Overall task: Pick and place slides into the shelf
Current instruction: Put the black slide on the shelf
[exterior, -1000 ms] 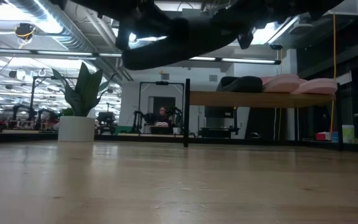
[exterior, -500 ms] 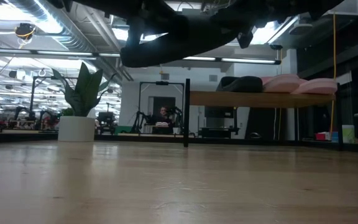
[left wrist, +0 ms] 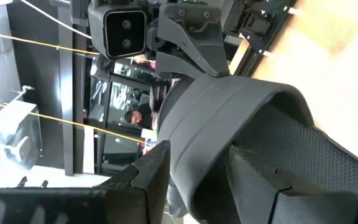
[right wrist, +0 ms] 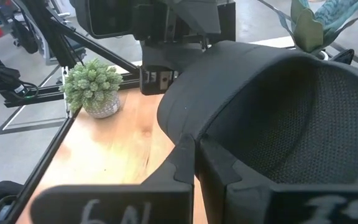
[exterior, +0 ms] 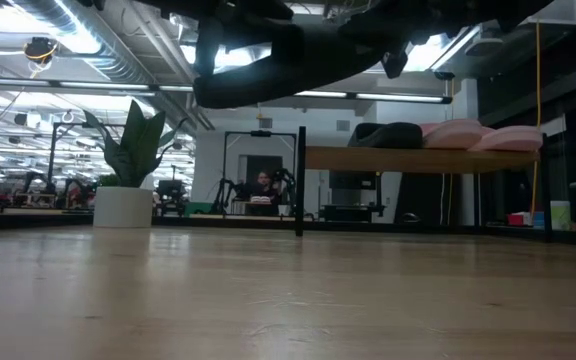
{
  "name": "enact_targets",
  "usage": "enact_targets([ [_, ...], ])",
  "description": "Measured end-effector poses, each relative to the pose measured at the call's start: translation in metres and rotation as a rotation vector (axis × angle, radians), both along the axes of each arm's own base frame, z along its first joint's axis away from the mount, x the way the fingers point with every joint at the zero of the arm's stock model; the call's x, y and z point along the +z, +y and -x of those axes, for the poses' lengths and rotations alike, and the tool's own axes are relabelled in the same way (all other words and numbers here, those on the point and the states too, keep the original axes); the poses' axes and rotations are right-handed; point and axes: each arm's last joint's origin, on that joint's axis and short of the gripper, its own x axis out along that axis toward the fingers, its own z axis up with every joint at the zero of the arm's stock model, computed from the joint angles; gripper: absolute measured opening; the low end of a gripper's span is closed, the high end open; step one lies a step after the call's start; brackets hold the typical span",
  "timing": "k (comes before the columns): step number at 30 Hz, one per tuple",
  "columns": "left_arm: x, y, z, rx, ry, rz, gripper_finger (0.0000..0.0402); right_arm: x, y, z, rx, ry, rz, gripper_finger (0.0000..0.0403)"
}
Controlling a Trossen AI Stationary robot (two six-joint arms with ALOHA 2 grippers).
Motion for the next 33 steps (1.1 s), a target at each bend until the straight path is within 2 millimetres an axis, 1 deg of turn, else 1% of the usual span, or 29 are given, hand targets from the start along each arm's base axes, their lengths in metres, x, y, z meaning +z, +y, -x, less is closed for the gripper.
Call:
enact_targets([
  [4, 0.0000, 0.0024, -0.0003, 0.001, 0.000, 0.002, 0.0142, 0.0000, 0.0000, 0.0000, -0.003, 0.001, -0.010, 0.0008],
  [9, 0.0006, 0.0024, -0.0004, 0.000, -0.008, 0.007, 0.0123, 0.0003, 0.0000, -0.0001, -0.003, -0.002, -0.010, 0.0008],
  [16, 0.0005, 0.0023, -0.0004, -0.001, -0.009, 0.011, 0.0087, 0.0008, -0.0001, -0.0002, -0.003, -0.008, -0.009, 0.0008],
  [20, 0.0003, 0.0023, -0.0004, 0.001, -0.021, 0.047, 0.0064, 0.0008, -0.0001, -0.0002, -0.003, -0.008, -0.009, 0.0008],
  [26, 0.0003, 0.0024, -0.0003, 0.007, -0.034, 0.083, 0.0013, 0.0017, 0.0000, -0.0005, -0.003, -0.018, -0.009, 0.0008],
  [33, -0.0003, 0.0024, -0.0003, 0.010, -0.035, 0.103, 0.0005, 0.0016, -0.0001, -0.0005, 0.004, -0.021, 0.016, 0.0009],
])
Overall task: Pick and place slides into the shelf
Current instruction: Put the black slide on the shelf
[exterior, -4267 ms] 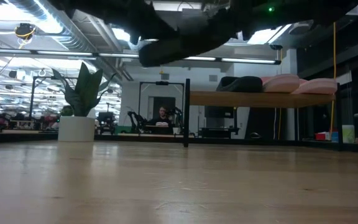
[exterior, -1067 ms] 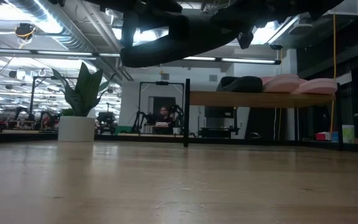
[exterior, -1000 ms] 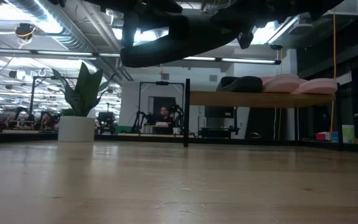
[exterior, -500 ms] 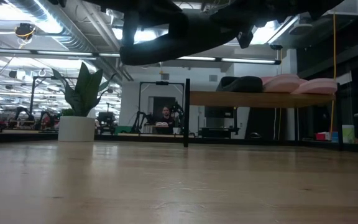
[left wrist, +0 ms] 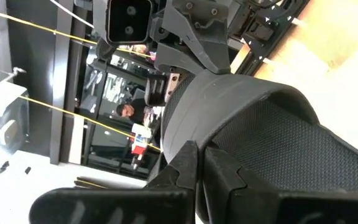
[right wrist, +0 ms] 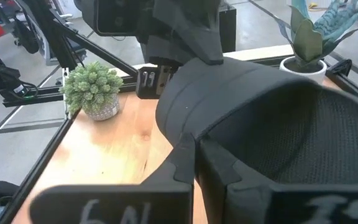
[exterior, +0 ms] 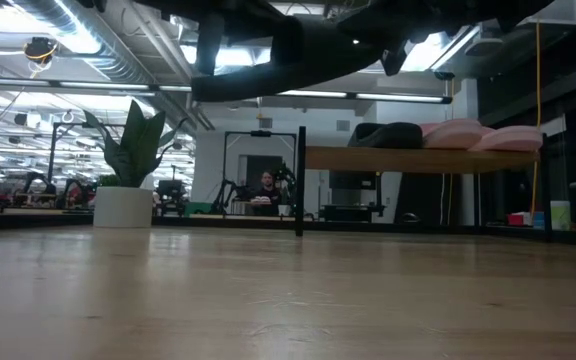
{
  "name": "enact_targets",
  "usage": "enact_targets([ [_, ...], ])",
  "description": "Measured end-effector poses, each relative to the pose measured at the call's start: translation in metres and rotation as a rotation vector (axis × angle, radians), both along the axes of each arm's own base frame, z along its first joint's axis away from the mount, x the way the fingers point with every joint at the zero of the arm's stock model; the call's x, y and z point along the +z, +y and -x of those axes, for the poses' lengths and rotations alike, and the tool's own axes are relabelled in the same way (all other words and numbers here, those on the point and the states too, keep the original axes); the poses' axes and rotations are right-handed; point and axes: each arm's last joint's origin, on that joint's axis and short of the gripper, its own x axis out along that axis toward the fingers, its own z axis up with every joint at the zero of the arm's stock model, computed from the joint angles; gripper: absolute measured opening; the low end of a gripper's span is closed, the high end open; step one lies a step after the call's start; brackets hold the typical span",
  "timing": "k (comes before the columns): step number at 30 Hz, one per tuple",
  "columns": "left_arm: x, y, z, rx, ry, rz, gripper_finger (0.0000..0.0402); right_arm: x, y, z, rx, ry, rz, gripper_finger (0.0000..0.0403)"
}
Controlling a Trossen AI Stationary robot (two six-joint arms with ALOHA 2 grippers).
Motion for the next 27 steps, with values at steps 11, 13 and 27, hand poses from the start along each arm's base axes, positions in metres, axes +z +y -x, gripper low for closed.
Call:
enact_targets([
  [11, -0.003, 0.002, 0.002, 0.103, 0.019, 0.008, 0.0002, 0.000, -0.002, 0.000, -0.045, -0.007, 0.100, 0.0100],
  [13, -0.003, 0.002, 0.002, 0.119, 0.024, 0.005, 0.0002, 0.000, -0.002, 0.000, -0.044, -0.007, 0.099, 0.0126],
  [27, -0.003, 0.006, 0.005, 0.318, 0.023, -0.026, 0.0001, 0.003, -0.010, 0.001, -0.275, 0.016, 0.370, 0.0199],
])
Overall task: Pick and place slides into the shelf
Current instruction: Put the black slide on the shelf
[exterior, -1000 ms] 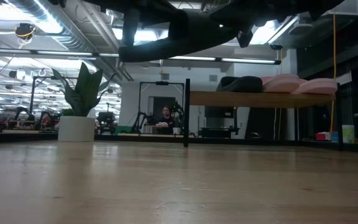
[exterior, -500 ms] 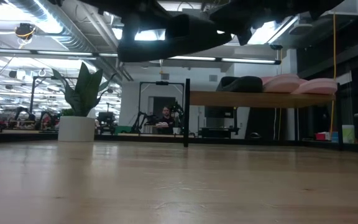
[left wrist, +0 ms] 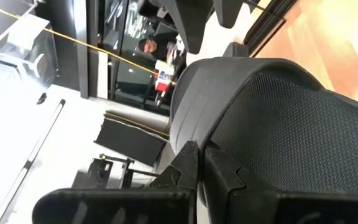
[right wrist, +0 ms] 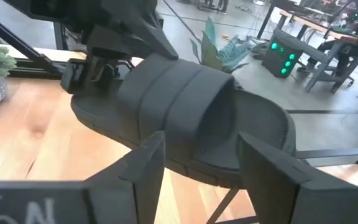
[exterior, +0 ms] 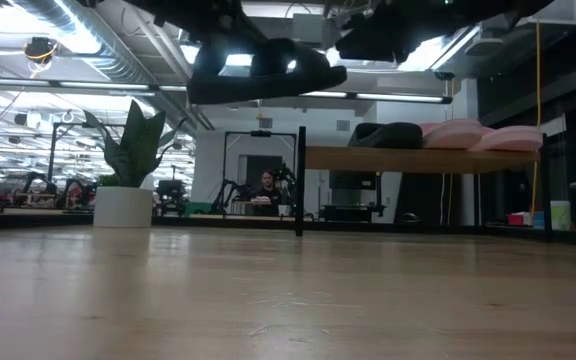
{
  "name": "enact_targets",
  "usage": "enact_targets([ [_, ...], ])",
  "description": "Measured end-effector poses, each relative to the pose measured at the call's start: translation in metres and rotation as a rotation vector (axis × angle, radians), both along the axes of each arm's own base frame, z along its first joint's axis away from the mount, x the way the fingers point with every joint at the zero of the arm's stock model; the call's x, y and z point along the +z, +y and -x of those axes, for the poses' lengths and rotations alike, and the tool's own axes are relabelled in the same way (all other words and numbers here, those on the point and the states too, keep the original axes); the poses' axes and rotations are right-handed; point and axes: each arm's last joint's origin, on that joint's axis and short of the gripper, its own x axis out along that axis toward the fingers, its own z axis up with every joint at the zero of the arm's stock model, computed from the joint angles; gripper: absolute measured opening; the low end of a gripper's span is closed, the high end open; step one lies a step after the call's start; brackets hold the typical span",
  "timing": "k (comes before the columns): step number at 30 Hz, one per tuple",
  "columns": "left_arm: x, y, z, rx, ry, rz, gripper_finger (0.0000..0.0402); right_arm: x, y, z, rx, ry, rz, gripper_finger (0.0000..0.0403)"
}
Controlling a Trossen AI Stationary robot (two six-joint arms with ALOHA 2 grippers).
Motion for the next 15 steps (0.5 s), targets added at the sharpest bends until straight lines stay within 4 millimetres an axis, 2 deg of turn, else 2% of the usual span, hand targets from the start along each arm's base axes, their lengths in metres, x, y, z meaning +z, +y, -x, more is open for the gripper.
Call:
enact_targets([
  [3, 0.002, 0.000, 0.000, 0.015, -0.017, 0.000, 0.0000, 0.000, 0.000, 0.000, -0.001, 0.002, -0.003, 0.0186],
  [6, 0.007, 0.004, 0.000, 0.038, -0.068, 0.009, 0.0000, -0.002, 0.000, 0.001, -0.001, 0.022, 0.001, 0.0151],
  [12, 0.031, 0.019, -0.006, 0.086, -0.194, 0.083, 0.0000, 0.007, 0.000, 0.012, 0.016, 0.042, 0.075, 0.0016],
  [15, 0.046, 0.027, -0.009, 0.116, -0.270, 0.127, 0.0000, 0.010, 0.000, 0.020, 0.015, 0.061, 0.065, 0.0012],
])
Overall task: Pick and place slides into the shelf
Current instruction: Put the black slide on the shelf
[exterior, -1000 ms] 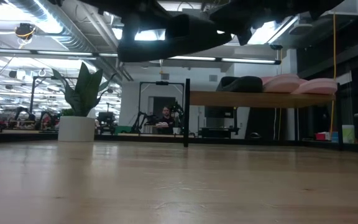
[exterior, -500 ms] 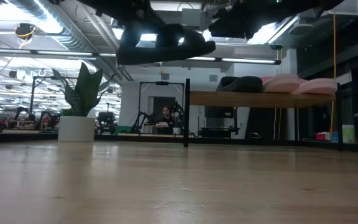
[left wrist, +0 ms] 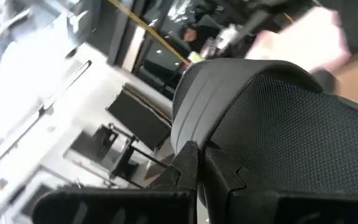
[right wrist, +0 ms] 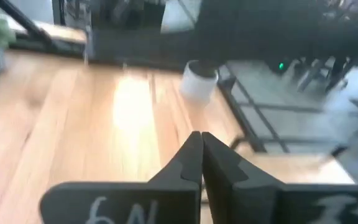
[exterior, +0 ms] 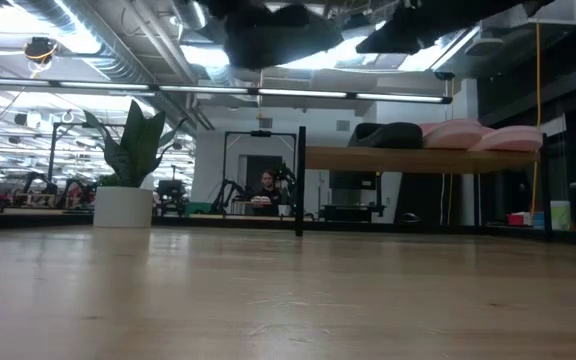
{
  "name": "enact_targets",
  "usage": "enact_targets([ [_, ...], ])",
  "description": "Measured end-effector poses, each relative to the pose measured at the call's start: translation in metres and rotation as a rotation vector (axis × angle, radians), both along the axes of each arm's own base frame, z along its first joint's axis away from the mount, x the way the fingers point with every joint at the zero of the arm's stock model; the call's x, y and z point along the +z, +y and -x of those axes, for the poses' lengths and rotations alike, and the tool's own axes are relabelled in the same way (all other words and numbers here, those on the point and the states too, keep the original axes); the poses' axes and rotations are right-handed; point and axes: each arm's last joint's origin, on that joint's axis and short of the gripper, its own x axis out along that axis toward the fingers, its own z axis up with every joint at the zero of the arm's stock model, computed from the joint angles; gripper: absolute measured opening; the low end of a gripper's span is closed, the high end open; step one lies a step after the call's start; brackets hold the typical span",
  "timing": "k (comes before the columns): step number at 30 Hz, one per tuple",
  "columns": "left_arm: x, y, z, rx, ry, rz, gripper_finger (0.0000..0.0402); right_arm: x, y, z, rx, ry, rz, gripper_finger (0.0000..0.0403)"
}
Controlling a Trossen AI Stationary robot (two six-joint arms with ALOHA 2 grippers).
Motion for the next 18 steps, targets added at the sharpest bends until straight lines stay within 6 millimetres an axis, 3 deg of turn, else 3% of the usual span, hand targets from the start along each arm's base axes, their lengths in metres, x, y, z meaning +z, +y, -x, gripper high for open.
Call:
enact_targets([
  [4, 0.016, 0.008, -0.010, 0.075, -0.049, 0.066, 0.0000, -0.007, 0.000, 0.007, -0.016, 0.092, -0.045, 0.0005],
  [10, 0.015, 0.017, -0.049, 0.200, 0.062, 0.056, 0.0000, -0.024, 0.007, 0.010, 0.005, 0.178, -0.058, 0.0004],
  [14, 0.015, 0.025, -0.072, 0.280, 0.093, 0.049, 0.0000, -0.037, 0.012, 0.013, 0.019, 0.172, -0.082, 0.0002],
  [18, 0.029, 0.029, -0.084, 0.297, 0.033, 0.095, 0.0000, -0.059, 0.020, 0.018, 0.041, 0.122, -0.128, 0.0002],
])
